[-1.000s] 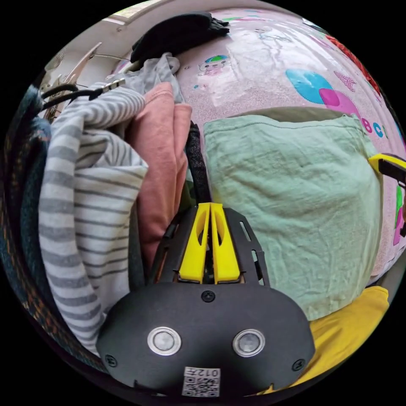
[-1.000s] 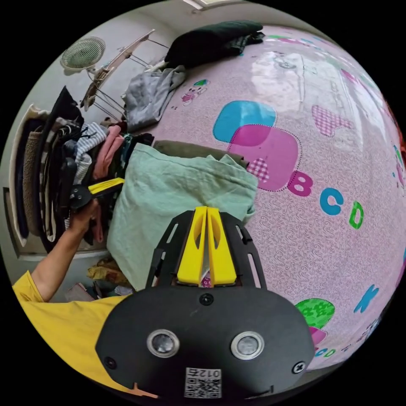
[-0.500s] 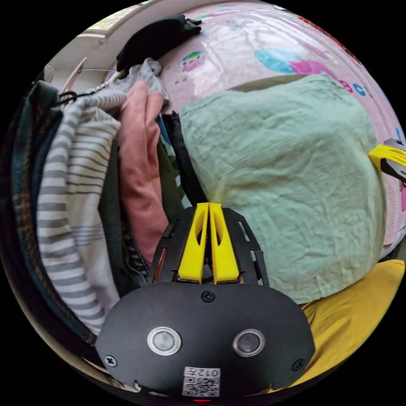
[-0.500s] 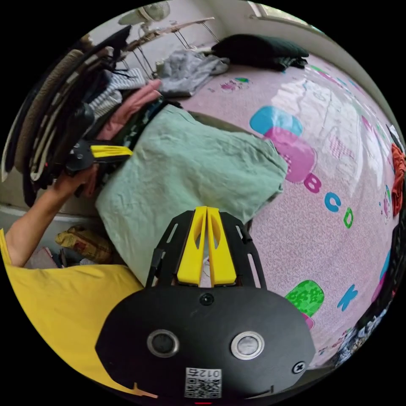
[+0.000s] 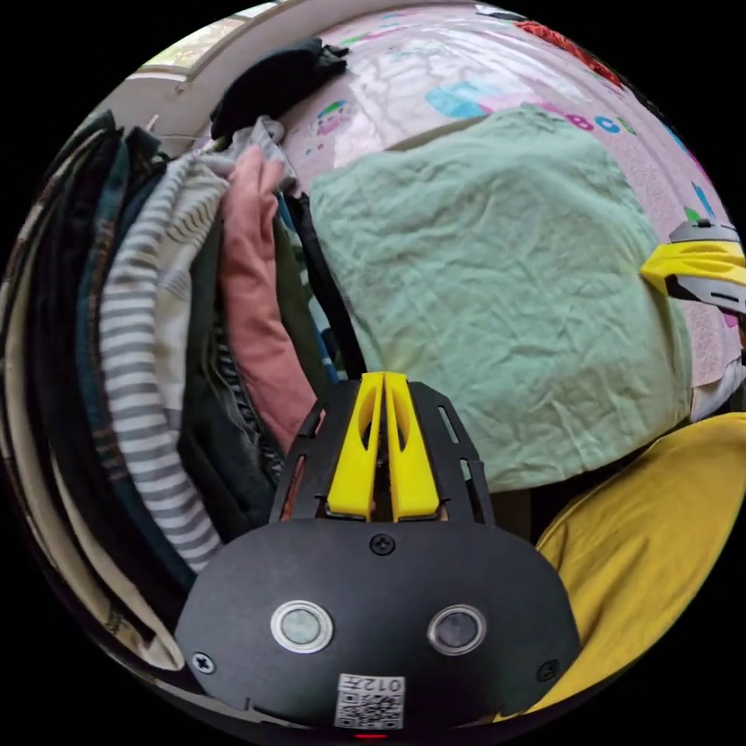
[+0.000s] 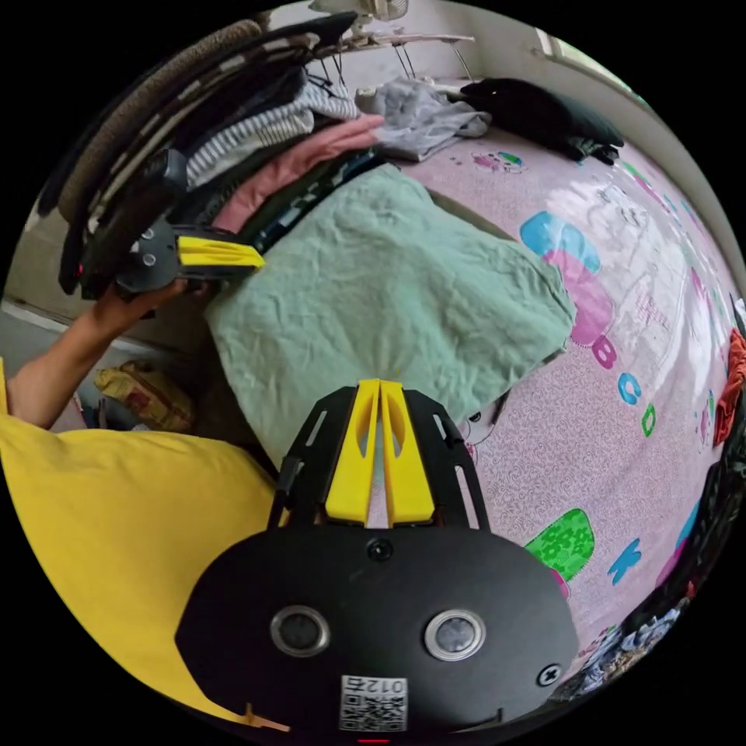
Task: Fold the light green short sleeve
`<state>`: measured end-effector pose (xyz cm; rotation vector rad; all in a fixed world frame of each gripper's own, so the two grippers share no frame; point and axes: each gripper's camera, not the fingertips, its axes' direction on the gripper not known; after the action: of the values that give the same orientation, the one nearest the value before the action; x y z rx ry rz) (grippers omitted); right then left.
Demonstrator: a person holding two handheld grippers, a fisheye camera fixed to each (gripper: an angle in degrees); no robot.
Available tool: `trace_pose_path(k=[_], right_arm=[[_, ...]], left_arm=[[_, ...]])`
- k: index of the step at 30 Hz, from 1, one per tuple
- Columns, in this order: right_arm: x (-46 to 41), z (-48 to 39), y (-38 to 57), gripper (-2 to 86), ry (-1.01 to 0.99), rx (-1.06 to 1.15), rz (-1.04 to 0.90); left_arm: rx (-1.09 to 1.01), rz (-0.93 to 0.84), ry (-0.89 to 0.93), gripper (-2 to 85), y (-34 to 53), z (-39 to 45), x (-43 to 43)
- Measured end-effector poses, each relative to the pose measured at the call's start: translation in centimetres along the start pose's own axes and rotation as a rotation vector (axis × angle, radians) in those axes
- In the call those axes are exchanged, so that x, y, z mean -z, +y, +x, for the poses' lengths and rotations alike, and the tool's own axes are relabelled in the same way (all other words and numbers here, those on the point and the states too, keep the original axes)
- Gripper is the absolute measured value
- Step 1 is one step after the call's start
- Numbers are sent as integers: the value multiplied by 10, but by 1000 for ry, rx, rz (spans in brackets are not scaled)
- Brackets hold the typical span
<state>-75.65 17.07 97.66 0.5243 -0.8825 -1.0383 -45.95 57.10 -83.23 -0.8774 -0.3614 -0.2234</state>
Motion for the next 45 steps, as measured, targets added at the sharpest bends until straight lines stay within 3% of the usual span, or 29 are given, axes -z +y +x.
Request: trace_pose_path(k=[4,7,11,17,21,25,29,35,39,45], right_arm=[[-12,8,7,4,29,-52,-18],[7,-4,14,4,35,15,37],[6,-22,33,5,-96,129,19],[-50,-8,50,4,-40,67,-150],[-37,6,56,4,-57,-18,-117],[-9,-15,67,5,-96,121,-26],[-41,-30,71,5,-145,215,-136],[-80,0,79,5,-159,101,-327],[-48,16,78,5,-158,76,-252],[2,44,37,6,-81,-3,33]], left_arm=[[41,-56,-42,4,12,-10,-17],[79,23,-11,4,32,-15,6],[16,107,41,4,57,-4,26],[-39,-35,-15,4,63,8,-21],[-32,-24,20,4,72,1,-20],[-32,37,-39,5,87,5,9],[-87,72,-25,4,89,16,14],[-100,-98,-2,4,84,13,-39],[-66,-25,28,4,100,4,-19],[-46,200,4,4,87,-6,40]])
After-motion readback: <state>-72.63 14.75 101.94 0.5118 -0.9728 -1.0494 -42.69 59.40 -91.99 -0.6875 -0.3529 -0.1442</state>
